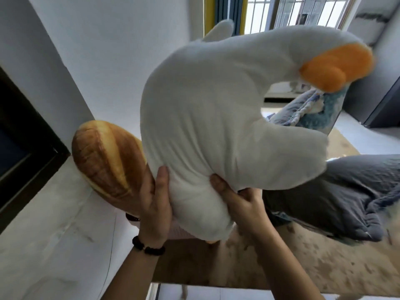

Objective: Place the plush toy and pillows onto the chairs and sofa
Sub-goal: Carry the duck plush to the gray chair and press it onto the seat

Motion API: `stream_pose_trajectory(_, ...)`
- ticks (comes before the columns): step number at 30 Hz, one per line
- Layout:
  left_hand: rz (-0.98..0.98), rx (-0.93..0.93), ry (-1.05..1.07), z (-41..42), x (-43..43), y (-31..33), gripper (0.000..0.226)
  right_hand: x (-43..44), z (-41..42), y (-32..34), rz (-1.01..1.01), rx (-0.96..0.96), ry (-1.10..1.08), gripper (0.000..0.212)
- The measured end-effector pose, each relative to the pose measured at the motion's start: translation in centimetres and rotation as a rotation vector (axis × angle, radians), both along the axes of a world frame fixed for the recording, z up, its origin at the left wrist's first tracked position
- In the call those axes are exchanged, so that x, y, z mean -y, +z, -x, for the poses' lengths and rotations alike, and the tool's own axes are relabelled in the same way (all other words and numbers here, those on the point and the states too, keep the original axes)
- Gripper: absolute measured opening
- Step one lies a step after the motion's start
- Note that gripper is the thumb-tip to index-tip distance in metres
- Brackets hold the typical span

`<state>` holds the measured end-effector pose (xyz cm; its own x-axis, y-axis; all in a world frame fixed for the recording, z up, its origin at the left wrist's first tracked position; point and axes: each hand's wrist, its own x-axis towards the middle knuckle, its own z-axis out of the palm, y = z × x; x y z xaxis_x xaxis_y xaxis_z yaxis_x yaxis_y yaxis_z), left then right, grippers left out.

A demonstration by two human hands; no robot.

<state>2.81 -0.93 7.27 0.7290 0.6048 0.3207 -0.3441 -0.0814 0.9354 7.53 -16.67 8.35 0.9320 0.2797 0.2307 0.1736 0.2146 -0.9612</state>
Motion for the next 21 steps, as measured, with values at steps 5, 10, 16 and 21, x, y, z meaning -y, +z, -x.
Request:
stream_pose_trajectory(5, 0.233, 0.036, -0.345, -0.5, -0.1, 4.4, 0.087, 2.8, 3.4, 2.0, -0.224, -0.076, -0.081, 0.057)
stream_pose_trajectory(10, 0.059, 0.112, -0.583, -1.3, 5.9, 6.3, 0.093, 7.6, 8.1, 1.3, -0.158, -0.04, -0.33, 0.065)
stream_pose_trajectory(16, -0.041, 0.219, -0.872, 1.7, 19.3, 5.4, 0.074, 17.4, 16.4, 0.6, -0.237, 0.025, -0.749, 0.061)
stream_pose_trajectory(21, -0.063, 0.238, -1.192, 7.0, 32.2, 4.6, 0.087, 25.8, 25.1, -0.2, -0.44, 0.086, -1.121, 0.062)
